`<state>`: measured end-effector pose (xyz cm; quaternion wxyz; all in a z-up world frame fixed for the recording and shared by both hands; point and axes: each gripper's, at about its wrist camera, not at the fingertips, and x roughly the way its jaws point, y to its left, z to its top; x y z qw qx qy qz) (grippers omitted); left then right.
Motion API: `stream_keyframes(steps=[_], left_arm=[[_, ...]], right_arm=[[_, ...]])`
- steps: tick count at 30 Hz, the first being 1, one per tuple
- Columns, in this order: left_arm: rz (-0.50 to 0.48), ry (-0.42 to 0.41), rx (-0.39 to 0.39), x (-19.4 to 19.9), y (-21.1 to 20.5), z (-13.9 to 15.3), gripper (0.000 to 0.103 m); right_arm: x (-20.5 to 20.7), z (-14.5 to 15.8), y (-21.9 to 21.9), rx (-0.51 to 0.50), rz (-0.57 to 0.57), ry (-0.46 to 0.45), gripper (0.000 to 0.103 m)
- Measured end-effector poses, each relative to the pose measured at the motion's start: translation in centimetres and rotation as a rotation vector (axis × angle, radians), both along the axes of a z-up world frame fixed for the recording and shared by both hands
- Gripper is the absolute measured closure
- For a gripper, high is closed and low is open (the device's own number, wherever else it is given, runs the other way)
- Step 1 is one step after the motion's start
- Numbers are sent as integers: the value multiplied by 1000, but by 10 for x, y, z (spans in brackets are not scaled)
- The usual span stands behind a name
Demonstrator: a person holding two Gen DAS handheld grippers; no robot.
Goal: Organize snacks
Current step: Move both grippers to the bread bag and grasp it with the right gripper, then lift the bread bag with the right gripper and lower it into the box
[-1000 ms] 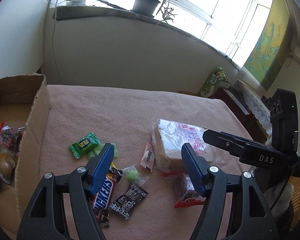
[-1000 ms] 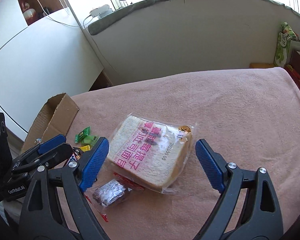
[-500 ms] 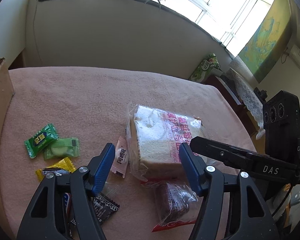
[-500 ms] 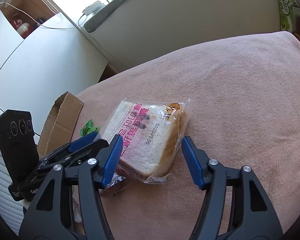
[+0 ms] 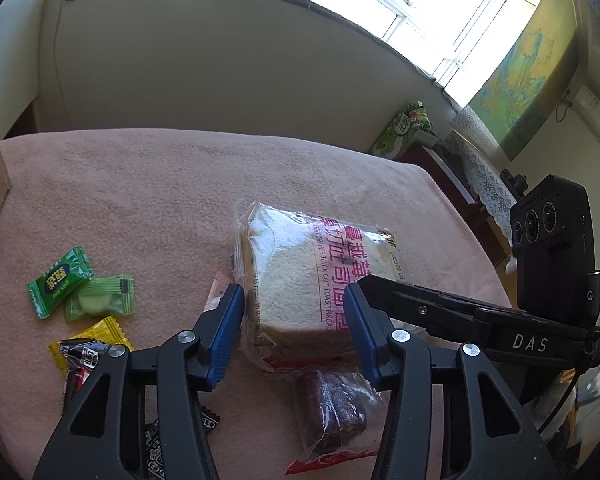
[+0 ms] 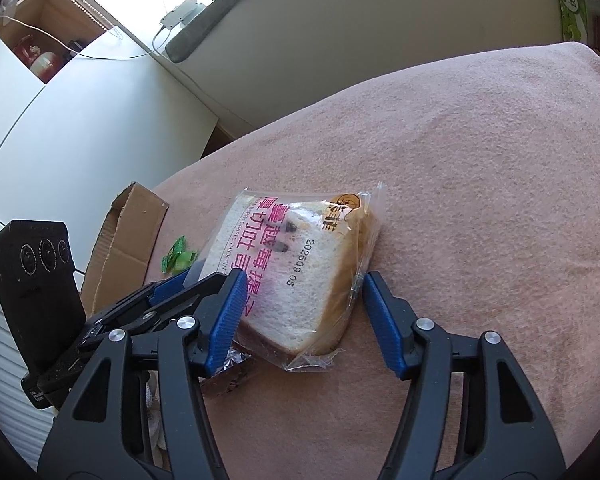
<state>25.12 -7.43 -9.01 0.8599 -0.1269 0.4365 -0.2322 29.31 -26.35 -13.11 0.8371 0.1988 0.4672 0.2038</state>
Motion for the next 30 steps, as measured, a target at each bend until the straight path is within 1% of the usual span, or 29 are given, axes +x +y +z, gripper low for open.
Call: stream_keyframes(steps=[7, 10, 21, 30], left_arm=[[4, -26, 15, -5, 1, 6, 54], [16, -43, 9, -8, 6, 11, 54], [64, -122, 3, -26, 34, 32, 54], [113, -176, 9, -39, 61, 46, 54]], right_arm=[[-2, 1, 1, 9, 3, -6, 42], [-4, 4, 4, 16, 4, -19, 42], [-8, 25, 23, 28, 31, -75, 42], [-11, 40, 52, 36, 67, -111, 42]])
